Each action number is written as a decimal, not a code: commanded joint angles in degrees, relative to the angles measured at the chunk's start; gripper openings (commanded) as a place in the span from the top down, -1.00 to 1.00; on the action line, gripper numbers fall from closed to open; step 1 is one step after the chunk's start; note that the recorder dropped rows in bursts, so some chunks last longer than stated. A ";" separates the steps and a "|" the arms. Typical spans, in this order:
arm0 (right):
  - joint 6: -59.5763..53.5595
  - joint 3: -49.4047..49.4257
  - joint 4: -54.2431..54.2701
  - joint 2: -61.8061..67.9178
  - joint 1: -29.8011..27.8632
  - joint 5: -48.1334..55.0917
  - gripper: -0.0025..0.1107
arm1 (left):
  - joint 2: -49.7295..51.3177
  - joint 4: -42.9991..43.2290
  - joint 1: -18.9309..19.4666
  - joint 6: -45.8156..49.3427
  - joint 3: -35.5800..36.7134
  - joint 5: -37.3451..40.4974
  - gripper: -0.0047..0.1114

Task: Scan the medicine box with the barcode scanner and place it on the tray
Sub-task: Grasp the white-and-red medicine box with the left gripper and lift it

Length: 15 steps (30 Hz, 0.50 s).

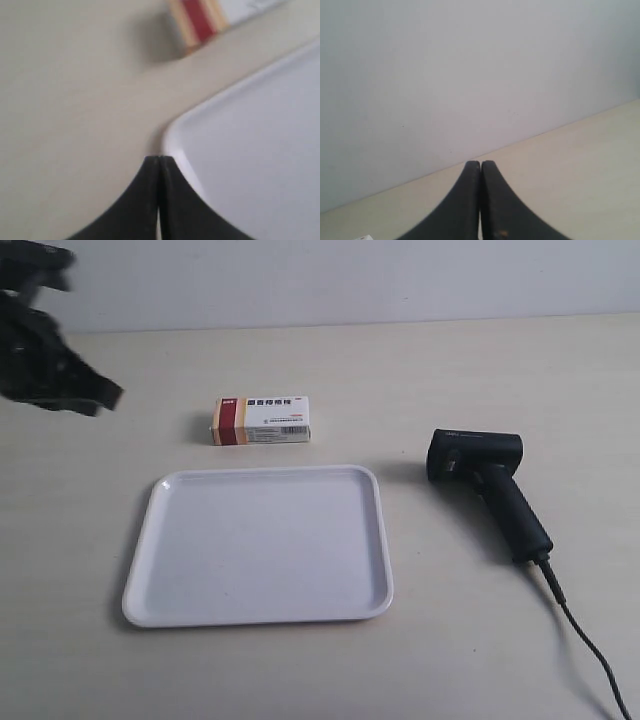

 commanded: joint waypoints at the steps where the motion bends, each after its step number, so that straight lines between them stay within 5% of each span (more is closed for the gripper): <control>1: -0.56 -0.37 -0.55 1.85 -0.27 -1.97 0.96 | 14.26 -28.67 -1.64 34.74 -11.02 4.80 0.92; 6: -0.56 -0.37 -0.55 2.08 -0.27 -2.11 0.96 | 22.18 -33.42 -2.00 44.37 -16.61 1.26 0.65; 12: -0.67 -0.37 -0.55 2.08 -0.27 -2.34 0.96 | 27.42 -35.69 -2.00 56.81 -18.51 -2.66 -0.54; 15: -1.72 -0.37 -0.55 2.08 -0.27 -2.36 0.96 | 29.52 -41.11 -2.00 67.65 -18.55 -4.32 -0.89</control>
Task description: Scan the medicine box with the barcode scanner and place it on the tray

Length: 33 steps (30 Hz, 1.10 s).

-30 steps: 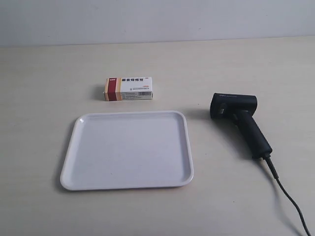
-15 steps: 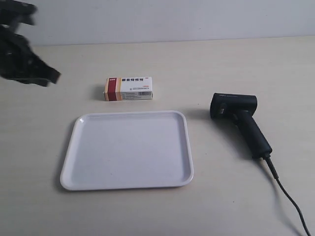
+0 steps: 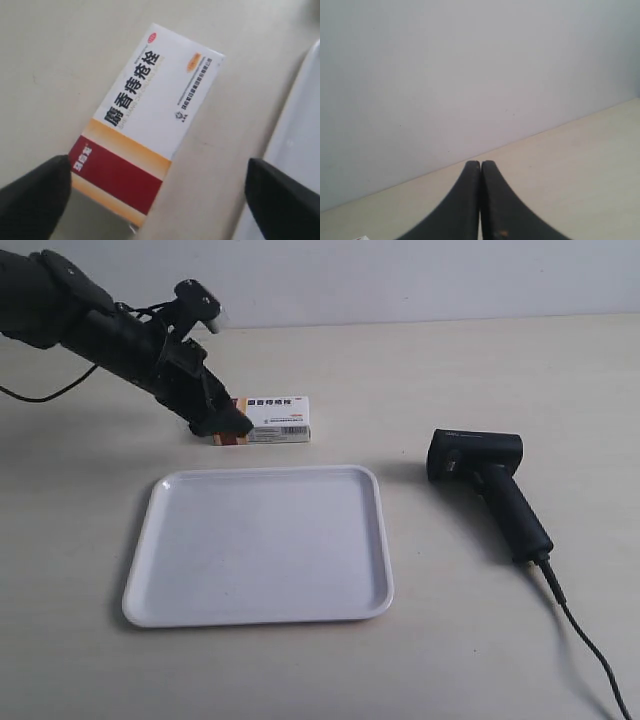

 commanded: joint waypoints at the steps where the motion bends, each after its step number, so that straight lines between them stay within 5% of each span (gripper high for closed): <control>1: -1.36 -0.37 -0.55 0.25 -0.27 -0.77 0.96 | 3.08 -8.47 -0.04 14.59 -0.71 -3.04 -0.88; 17: -1.38 -0.37 -0.55 0.25 -0.27 -0.87 0.96 | 14.65 -7.43 -0.04 14.74 -13.18 4.47 -0.80; 20: -1.38 -0.37 -0.55 0.25 -0.27 -0.99 0.96 | 14.38 -6.14 -0.04 14.72 -13.18 5.87 -0.54; 27: -1.27 -0.82 -0.68 6.20 -0.27 -5.89 0.96 | 8.72 -5.86 -0.04 14.22 -13.18 11.90 0.83; 30: 3.30 -3.92 -6.89 14.74 -0.27 -6.02 0.96 | 3.73 -4.59 -0.04 12.87 -13.07 19.85 0.88; 33: 17.28 -8.20 -24.01 28.86 -0.27 -7.82 0.96 | -3.11 -3.33 -0.04 12.74 -9.92 28.72 0.80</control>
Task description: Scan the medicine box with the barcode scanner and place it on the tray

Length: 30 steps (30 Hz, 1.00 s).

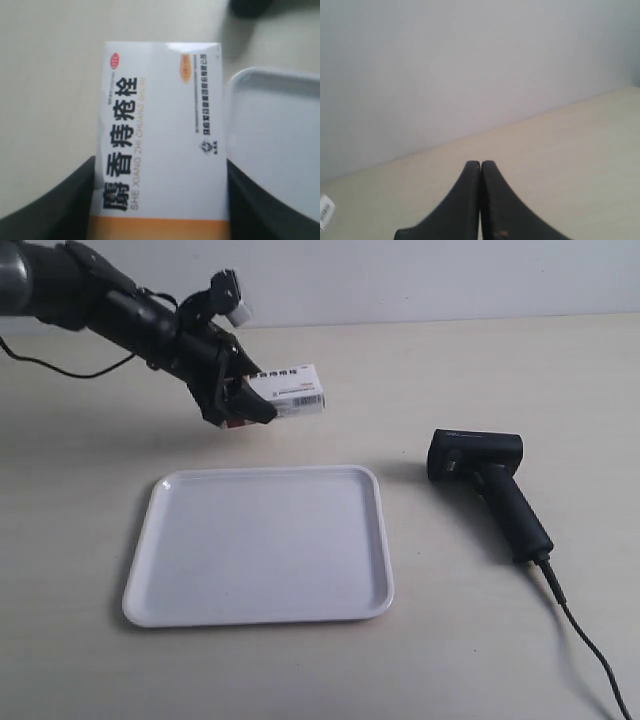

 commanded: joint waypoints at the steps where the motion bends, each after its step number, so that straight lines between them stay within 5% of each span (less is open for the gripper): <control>1: 20.23 -5.92 -24.31 20.41 -0.27 -4.90 0.96 | -10.30 1.81 -0.04 -0.57 4.50 12.16 0.77; 5: 40.25 -11.12 -51.83 41.55 -0.27 -17.67 0.71 | -19.84 1.81 -0.04 2.58 17.06 7.78 0.66; 10: 46.97 -20.74 -61.16 62.14 -0.27 -12.49 -0.29 | -28.36 -8.28 -0.04 18.24 33.61 1.65 0.65; 14: 47.65 -23.96 -69.56 70.21 -0.27 -24.19 -0.84 | -30.44 -11.87 -0.04 22.49 37.98 -3.97 0.65; 16: 51.31 -26.19 -78.18 72.42 -0.27 -28.10 -0.90 | -30.44 -11.87 -0.04 22.49 38.12 -3.86 0.65; 19: 58.57 -28.81 -79.33 73.02 -0.27 -8.81 -0.90 | -30.44 -12.29 -0.04 22.49 38.12 -3.32 0.65; 24: 52.94 -30.34 -73.88 73.71 -0.27 -20.71 -0.90 | -30.44 -13.21 -0.04 22.49 38.12 -3.52 0.65; 30: 56.80 -31.88 -76.83 77.59 -0.27 -17.04 -0.90 | -30.44 -13.59 -0.04 22.49 38.12 -3.51 0.65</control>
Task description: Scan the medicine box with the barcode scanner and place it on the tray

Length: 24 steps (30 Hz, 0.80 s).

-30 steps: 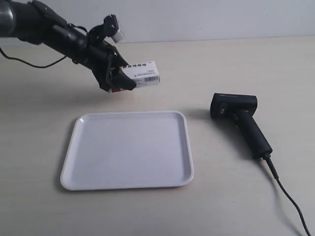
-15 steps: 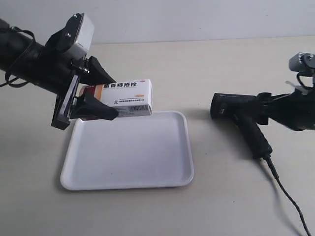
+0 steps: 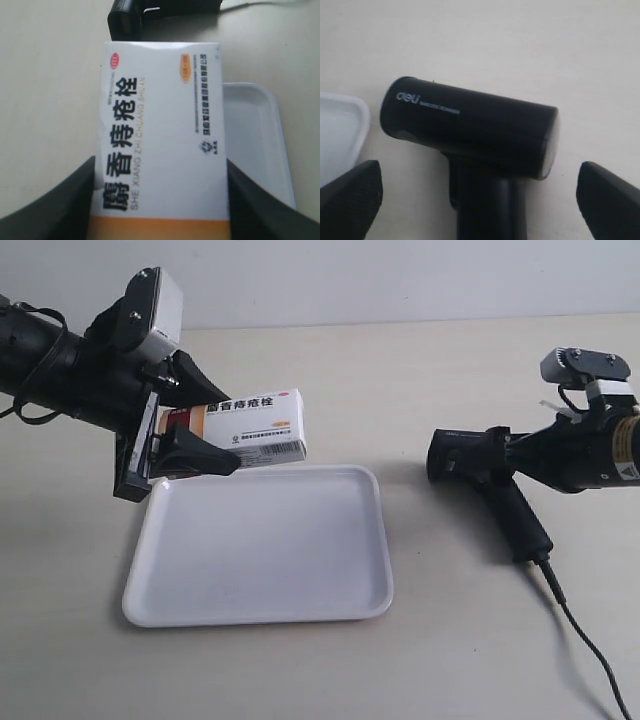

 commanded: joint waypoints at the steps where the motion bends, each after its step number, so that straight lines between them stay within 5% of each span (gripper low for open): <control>1: 0.23 -1.00 -0.75 2.02 -0.17 -0.52 -0.90 | -0.63 -1.44 -0.04 0.09 0.09 0.16 0.65; 12: 0.45 -6.18 0.07 5.32 8.45 15.72 -0.77 | -0.63 -1.45 -0.04 0.09 0.09 0.05 0.65; 24: 0.25 -6.77 0.96 3.71 8.45 18.11 0.53 | -0.46 -1.45 -0.04 0.09 0.09 -0.11 0.65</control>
